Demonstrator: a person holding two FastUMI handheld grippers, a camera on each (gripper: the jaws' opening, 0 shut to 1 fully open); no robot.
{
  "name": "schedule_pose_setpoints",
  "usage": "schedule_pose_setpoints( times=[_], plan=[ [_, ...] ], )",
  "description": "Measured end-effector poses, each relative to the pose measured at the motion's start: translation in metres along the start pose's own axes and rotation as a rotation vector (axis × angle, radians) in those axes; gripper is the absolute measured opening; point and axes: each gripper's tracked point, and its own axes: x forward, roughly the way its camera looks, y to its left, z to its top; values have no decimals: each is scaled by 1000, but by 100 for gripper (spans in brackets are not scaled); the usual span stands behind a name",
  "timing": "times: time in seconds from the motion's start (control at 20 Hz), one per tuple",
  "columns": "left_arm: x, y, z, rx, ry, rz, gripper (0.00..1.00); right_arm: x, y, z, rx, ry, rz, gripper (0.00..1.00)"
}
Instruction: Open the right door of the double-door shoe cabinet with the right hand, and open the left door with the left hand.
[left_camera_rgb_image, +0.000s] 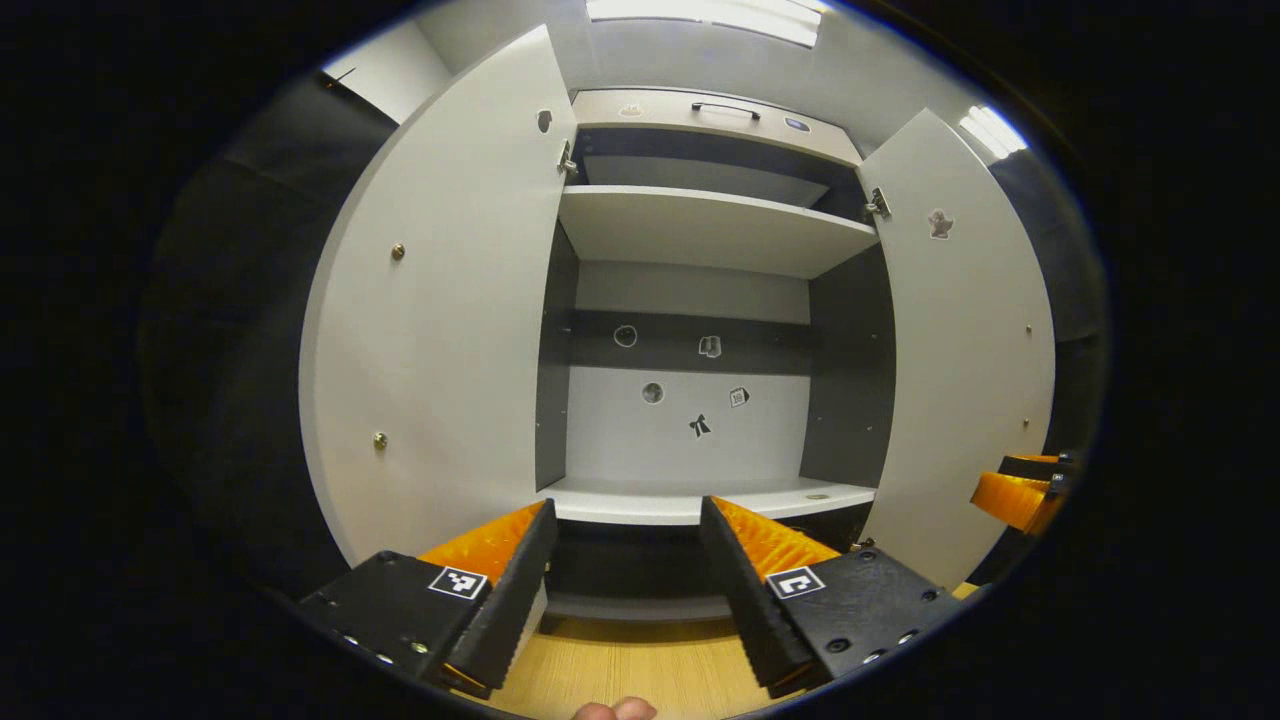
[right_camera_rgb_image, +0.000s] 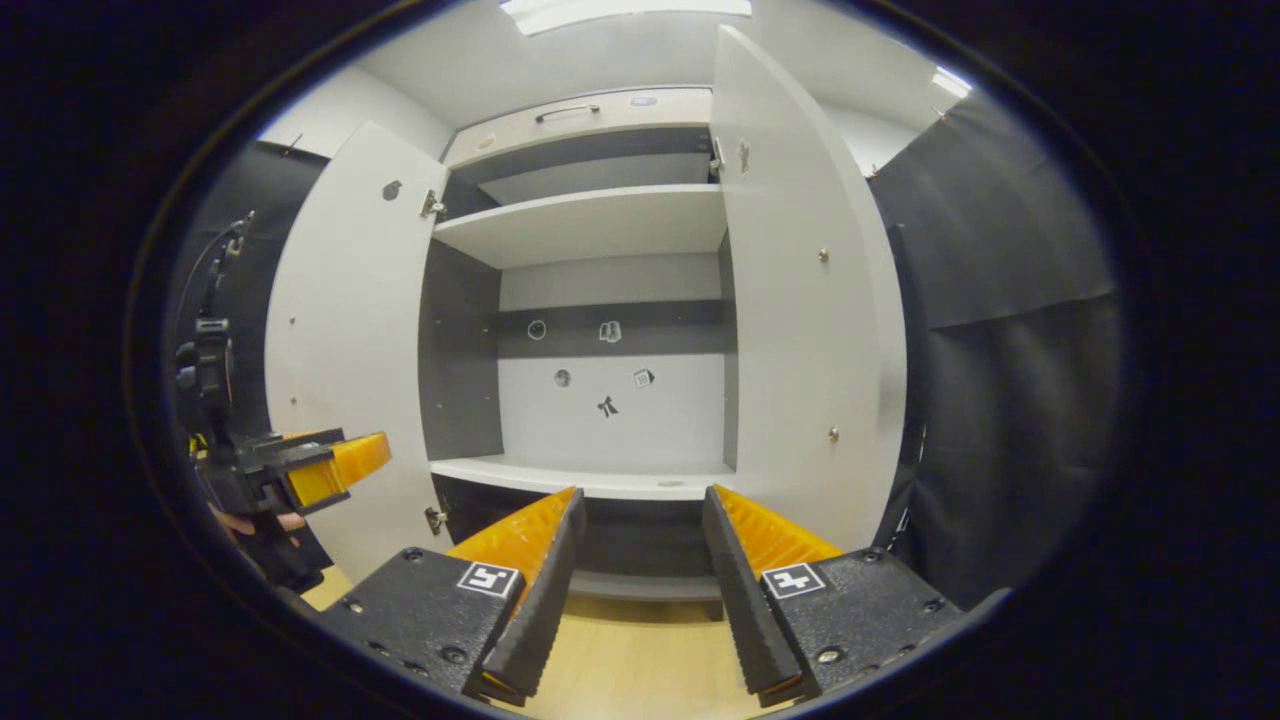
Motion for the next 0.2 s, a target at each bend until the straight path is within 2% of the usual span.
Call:
schedule_pose_setpoints(
  times=[0.05, 0.2],
  plan=[
    [0, 1, 1, -10, -12, 5, 95, 2, 0, 0, -2, 2, 0, 74],
    [-4, 1, -1, -47, -18, 2, 93, 4, -2, -1, -9, 8, -5, 75]
  ],
)
